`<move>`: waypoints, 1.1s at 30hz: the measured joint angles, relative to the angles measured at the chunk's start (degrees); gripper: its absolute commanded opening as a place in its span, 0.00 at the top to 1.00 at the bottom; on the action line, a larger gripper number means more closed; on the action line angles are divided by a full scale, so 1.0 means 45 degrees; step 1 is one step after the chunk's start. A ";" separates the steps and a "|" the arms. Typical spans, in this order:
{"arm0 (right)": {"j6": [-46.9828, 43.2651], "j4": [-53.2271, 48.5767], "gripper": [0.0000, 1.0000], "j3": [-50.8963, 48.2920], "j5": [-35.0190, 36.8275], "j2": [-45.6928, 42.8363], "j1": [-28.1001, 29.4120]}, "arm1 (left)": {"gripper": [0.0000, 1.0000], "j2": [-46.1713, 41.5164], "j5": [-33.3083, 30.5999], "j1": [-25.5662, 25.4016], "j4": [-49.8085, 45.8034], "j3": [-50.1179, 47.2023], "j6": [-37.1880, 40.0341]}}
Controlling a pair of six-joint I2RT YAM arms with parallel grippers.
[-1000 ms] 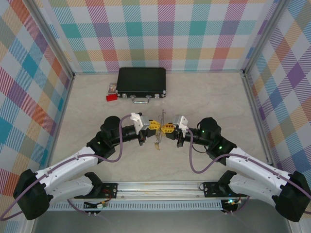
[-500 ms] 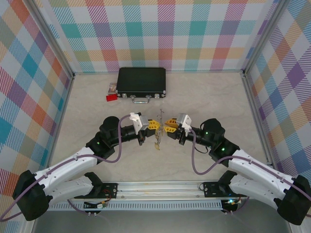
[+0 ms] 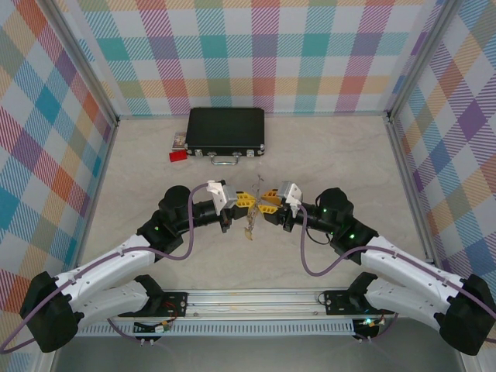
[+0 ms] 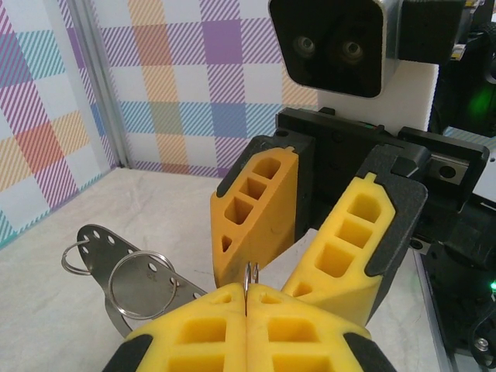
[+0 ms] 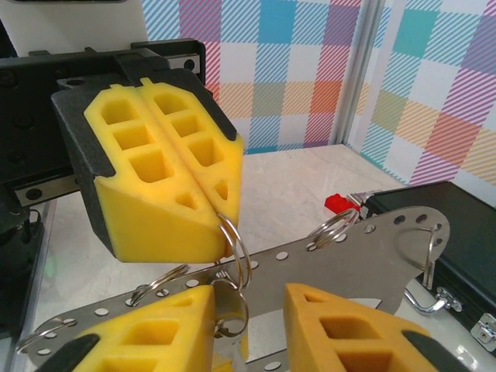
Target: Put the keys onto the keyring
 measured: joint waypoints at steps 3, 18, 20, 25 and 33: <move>0.0005 0.0005 0.75 0.0000 -0.0092 0.0000 0.0000 | 1.00 0.0010 0.0029 0.0000 0.0000 0.0000 0.0000; 0.0000 0.0010 0.86 0.0000 -0.0612 0.0010 -0.0068 | 1.00 0.0160 0.0306 0.0000 0.0000 0.0000 -0.0005; -0.0010 -0.0005 0.93 0.0000 -0.0661 0.0015 -0.0068 | 1.00 0.0180 0.0316 0.0000 0.0000 0.0000 -0.0005; 0.0005 -0.0019 1.00 0.0000 -0.0811 0.0015 -0.0136 | 1.00 0.0180 0.0209 0.0015 0.0000 0.0000 0.0000; -0.0053 -0.0024 1.00 0.0000 -0.0758 0.0015 -0.0136 | 0.75 0.0170 0.0068 -0.0005 -0.0010 0.0000 0.0053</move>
